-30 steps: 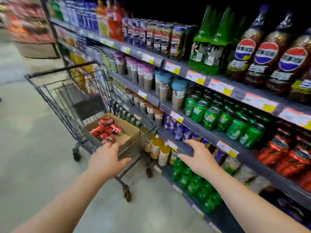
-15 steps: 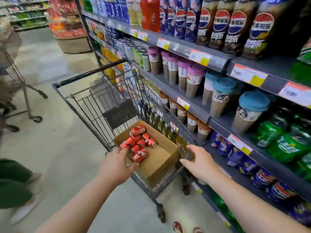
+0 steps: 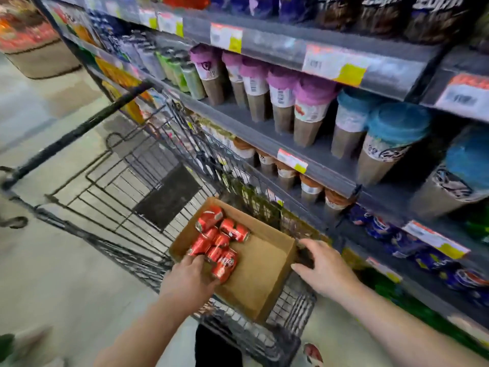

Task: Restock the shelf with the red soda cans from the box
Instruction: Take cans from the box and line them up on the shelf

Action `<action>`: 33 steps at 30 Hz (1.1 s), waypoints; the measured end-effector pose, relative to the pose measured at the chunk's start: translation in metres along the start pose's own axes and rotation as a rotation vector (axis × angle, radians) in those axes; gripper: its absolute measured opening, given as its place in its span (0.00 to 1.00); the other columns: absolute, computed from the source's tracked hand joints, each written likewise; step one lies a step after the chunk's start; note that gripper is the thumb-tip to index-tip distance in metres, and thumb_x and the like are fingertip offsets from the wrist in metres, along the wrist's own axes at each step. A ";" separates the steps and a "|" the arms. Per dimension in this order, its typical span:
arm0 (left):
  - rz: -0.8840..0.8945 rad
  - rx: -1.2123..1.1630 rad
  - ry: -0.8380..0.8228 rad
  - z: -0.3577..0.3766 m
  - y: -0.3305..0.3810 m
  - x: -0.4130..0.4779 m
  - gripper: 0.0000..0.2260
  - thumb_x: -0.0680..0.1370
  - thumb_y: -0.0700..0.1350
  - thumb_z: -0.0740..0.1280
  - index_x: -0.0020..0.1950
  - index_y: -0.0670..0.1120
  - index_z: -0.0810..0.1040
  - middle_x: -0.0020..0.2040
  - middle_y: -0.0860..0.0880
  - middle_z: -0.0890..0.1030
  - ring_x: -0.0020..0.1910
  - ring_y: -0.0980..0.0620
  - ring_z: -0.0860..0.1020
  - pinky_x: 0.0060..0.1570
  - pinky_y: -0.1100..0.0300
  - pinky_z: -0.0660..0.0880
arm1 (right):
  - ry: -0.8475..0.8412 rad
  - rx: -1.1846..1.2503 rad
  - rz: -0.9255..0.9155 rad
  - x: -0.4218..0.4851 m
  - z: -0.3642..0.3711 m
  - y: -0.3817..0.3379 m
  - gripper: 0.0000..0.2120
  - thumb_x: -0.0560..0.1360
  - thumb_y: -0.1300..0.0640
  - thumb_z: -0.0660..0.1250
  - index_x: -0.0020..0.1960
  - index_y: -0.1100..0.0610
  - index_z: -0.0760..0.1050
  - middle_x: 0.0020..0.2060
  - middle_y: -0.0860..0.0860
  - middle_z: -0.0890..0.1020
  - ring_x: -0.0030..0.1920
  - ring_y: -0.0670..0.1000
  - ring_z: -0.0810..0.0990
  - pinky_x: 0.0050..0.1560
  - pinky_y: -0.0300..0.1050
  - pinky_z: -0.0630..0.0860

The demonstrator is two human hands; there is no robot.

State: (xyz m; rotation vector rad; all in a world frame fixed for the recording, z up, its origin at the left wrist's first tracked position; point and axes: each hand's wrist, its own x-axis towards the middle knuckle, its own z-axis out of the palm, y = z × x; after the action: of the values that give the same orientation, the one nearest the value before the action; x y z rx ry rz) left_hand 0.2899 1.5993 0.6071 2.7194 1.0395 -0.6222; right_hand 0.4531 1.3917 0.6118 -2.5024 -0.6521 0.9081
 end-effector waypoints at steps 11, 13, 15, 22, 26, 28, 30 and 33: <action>0.210 0.137 -0.203 0.022 -0.081 0.177 0.29 0.72 0.62 0.65 0.68 0.48 0.65 0.63 0.47 0.72 0.63 0.47 0.72 0.61 0.52 0.71 | -0.057 0.020 0.378 0.077 0.111 -0.056 0.29 0.76 0.43 0.62 0.73 0.50 0.59 0.71 0.52 0.66 0.70 0.54 0.65 0.69 0.47 0.65; 0.208 0.117 -0.216 0.024 -0.100 0.207 0.28 0.72 0.60 0.66 0.66 0.47 0.66 0.62 0.47 0.73 0.62 0.47 0.73 0.60 0.52 0.72 | -0.095 0.032 0.400 0.093 0.138 -0.065 0.29 0.76 0.44 0.62 0.73 0.50 0.59 0.71 0.52 0.65 0.70 0.54 0.65 0.69 0.48 0.65; 0.186 0.088 -0.249 0.032 -0.115 0.229 0.28 0.71 0.60 0.66 0.66 0.47 0.67 0.61 0.47 0.73 0.61 0.46 0.73 0.60 0.51 0.72 | -0.136 0.053 0.432 0.108 0.163 -0.072 0.29 0.76 0.45 0.62 0.74 0.50 0.58 0.71 0.53 0.65 0.69 0.55 0.66 0.68 0.49 0.67; 0.162 0.074 -0.408 0.093 -0.134 0.272 0.38 0.70 0.61 0.68 0.74 0.48 0.58 0.70 0.43 0.67 0.66 0.42 0.70 0.64 0.46 0.69 | -0.231 0.068 0.505 0.172 0.236 -0.071 0.29 0.75 0.46 0.63 0.72 0.53 0.59 0.70 0.54 0.67 0.68 0.56 0.67 0.66 0.51 0.69; 0.174 0.052 -0.436 0.117 -0.132 0.288 0.40 0.71 0.57 0.70 0.75 0.50 0.53 0.69 0.42 0.67 0.68 0.40 0.68 0.66 0.46 0.67 | -0.263 0.122 0.537 0.211 0.270 -0.068 0.32 0.75 0.45 0.64 0.73 0.56 0.58 0.68 0.57 0.70 0.67 0.57 0.70 0.64 0.50 0.71; 0.172 0.016 -0.427 0.126 -0.131 0.295 0.41 0.70 0.55 0.72 0.76 0.50 0.52 0.67 0.42 0.68 0.66 0.40 0.70 0.64 0.47 0.69 | -0.251 0.199 0.571 0.224 0.284 -0.069 0.34 0.73 0.42 0.65 0.72 0.55 0.58 0.67 0.57 0.71 0.66 0.57 0.71 0.63 0.51 0.72; 0.134 -0.031 -0.431 0.136 -0.133 0.304 0.44 0.68 0.54 0.74 0.76 0.50 0.51 0.67 0.42 0.69 0.65 0.40 0.71 0.62 0.48 0.70 | -0.244 0.330 0.617 0.234 0.298 -0.070 0.35 0.72 0.41 0.67 0.72 0.55 0.59 0.67 0.56 0.72 0.66 0.57 0.71 0.64 0.51 0.71; 0.056 -0.165 -0.456 0.152 -0.139 0.315 0.48 0.64 0.54 0.77 0.76 0.50 0.52 0.68 0.43 0.71 0.66 0.42 0.71 0.64 0.48 0.69 | -0.233 0.567 0.696 0.245 0.315 -0.070 0.40 0.71 0.43 0.70 0.73 0.58 0.56 0.68 0.56 0.71 0.67 0.56 0.70 0.67 0.48 0.67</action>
State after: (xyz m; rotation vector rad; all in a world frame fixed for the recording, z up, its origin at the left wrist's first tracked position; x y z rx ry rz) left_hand 0.3591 1.8471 0.3328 2.2987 0.8515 -1.0319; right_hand 0.3871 1.6469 0.3046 -2.1034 0.4228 1.3927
